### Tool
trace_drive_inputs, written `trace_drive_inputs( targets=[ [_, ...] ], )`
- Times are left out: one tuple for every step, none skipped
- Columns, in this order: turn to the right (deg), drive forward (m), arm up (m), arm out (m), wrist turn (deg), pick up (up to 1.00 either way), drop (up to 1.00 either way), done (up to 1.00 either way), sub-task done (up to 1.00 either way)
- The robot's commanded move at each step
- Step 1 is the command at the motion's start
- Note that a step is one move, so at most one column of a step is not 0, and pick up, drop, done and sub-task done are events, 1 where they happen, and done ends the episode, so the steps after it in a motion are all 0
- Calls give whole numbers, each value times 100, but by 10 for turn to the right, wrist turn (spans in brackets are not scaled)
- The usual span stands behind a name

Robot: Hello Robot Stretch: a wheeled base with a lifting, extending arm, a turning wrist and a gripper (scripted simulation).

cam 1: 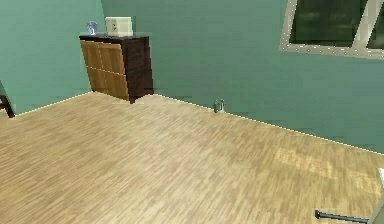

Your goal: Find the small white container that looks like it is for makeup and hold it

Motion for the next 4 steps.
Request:
trace_drive_inputs(
  targets=[
    [0, 0, 38, 0, 0, 0, 0, 0, 0],
    [0, 0, 0, 28, 0, 0, 0, 0, 0],
    [0, 0, 0, 0, 450, 0, 0, 0, 0],
    [0, 0, 0, 0, 450, 0, 0, 0, 0]
  ],
)
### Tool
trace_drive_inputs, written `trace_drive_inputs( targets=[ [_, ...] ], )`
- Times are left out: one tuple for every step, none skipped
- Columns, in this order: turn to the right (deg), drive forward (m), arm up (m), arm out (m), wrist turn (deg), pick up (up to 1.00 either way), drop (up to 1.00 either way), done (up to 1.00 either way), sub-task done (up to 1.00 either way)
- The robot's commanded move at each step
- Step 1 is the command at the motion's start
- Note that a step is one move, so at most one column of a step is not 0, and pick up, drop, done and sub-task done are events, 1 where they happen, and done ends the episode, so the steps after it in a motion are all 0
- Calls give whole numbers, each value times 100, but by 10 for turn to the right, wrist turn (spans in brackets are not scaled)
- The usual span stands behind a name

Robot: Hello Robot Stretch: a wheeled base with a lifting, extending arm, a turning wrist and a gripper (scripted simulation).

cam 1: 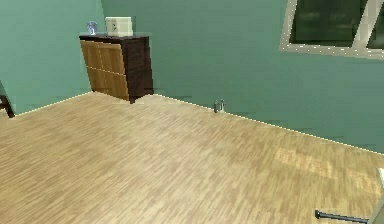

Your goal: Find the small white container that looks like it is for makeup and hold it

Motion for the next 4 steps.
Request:
trace_drive_inputs(
  targets=[
    [0, 0, 0, 0, 450, 0, 0, 0, 0],
    [0, 0, 0, 0, 420, 0, 0, 0, 0],
    [0, 0, -26, 0, 0, 0, 0, 0, 0],
    [0, 0, 0, 0, 0, 100, 0, 0, 0]
  ],
)
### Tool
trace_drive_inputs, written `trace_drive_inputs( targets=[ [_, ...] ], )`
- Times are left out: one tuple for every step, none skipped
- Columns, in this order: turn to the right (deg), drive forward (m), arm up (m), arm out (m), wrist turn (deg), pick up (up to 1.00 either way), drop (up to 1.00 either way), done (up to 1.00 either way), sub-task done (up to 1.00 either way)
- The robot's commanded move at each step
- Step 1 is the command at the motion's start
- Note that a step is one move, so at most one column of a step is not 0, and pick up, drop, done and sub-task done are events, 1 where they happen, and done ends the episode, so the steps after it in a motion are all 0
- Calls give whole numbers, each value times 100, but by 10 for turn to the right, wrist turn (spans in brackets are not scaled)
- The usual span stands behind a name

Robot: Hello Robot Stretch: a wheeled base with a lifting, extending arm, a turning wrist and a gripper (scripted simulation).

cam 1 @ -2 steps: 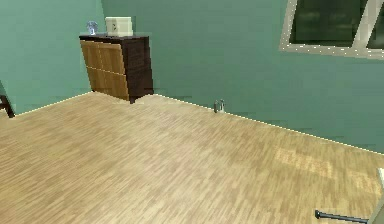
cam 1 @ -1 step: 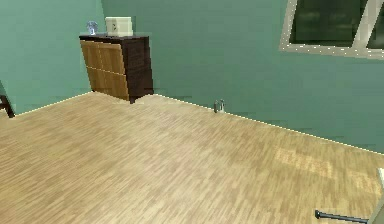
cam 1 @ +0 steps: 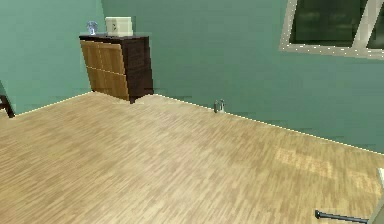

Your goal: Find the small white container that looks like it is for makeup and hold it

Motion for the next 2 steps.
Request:
trace_drive_inputs(
  targets=[
    [0, 0, 10, 0, 0, 0, 0, 0, 0],
    [0, 0, 0, 0, 0, 0, 0, 100, 0]
  ],
)
